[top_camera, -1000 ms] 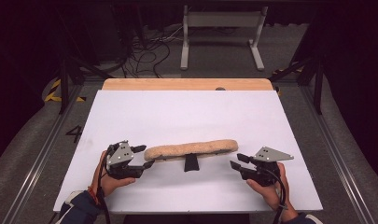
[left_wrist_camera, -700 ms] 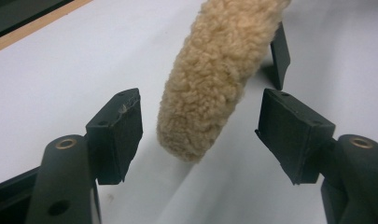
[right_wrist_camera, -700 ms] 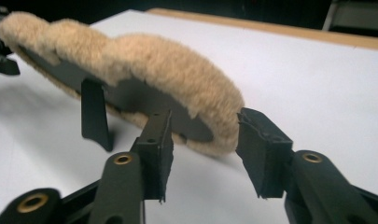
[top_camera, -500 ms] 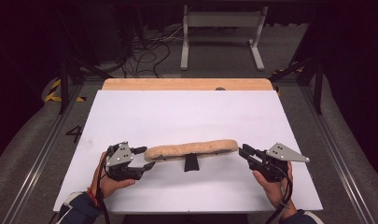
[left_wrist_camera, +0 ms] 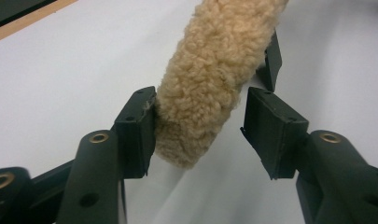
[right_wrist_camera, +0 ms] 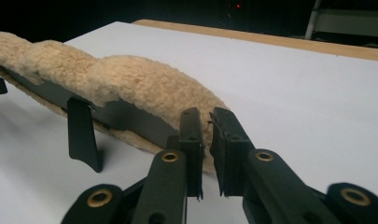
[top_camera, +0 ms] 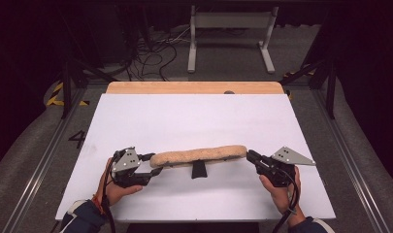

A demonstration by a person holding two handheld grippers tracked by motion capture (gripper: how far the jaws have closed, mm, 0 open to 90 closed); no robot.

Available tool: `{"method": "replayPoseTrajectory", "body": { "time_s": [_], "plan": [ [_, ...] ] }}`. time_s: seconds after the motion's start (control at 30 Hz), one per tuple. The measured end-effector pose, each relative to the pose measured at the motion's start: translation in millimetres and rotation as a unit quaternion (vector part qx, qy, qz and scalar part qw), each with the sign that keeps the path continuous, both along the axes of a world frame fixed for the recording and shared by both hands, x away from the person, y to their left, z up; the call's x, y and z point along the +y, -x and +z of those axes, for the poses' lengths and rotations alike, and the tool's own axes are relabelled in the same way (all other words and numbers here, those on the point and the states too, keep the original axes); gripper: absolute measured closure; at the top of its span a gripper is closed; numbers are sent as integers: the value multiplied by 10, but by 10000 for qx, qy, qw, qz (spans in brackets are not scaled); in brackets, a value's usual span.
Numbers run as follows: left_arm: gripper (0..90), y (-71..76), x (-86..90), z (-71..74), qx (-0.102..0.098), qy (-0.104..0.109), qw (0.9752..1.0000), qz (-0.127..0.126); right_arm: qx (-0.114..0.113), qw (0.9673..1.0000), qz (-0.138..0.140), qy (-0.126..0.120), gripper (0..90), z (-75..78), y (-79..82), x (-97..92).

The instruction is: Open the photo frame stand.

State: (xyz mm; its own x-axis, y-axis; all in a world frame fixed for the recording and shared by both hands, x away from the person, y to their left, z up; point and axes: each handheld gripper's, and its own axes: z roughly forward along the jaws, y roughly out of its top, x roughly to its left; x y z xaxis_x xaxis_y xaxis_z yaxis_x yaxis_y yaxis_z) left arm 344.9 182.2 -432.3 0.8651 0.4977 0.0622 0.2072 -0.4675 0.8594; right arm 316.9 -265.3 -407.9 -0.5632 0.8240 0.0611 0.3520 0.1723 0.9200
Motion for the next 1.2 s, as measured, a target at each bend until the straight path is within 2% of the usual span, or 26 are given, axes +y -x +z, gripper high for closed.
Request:
{"method": "replayPoseTrajectory", "body": {
  "time_s": [0.23, 0.63, 1.03, 1.2],
  "plan": [
    [568, 1, 19, 2, -19, 3, 10000, 41, 18, 9999, 43, 122, 846, -30, -20, 49],
    [591, 59, 10, 10, -4, -47, 10000, -66, 56, 9999, -58, 65, 839, -29, -93, 54],
    [602, 85, -7, 17, -40, -121, 9998, -149, 108, 9999, 58, 31, 832, -39, -159, 51],
    [607, 113, -20, 26, -52, -189, 9996, -196, 87, 9999, 60, 125, 838, -19, -192, 63]
  ]
}}
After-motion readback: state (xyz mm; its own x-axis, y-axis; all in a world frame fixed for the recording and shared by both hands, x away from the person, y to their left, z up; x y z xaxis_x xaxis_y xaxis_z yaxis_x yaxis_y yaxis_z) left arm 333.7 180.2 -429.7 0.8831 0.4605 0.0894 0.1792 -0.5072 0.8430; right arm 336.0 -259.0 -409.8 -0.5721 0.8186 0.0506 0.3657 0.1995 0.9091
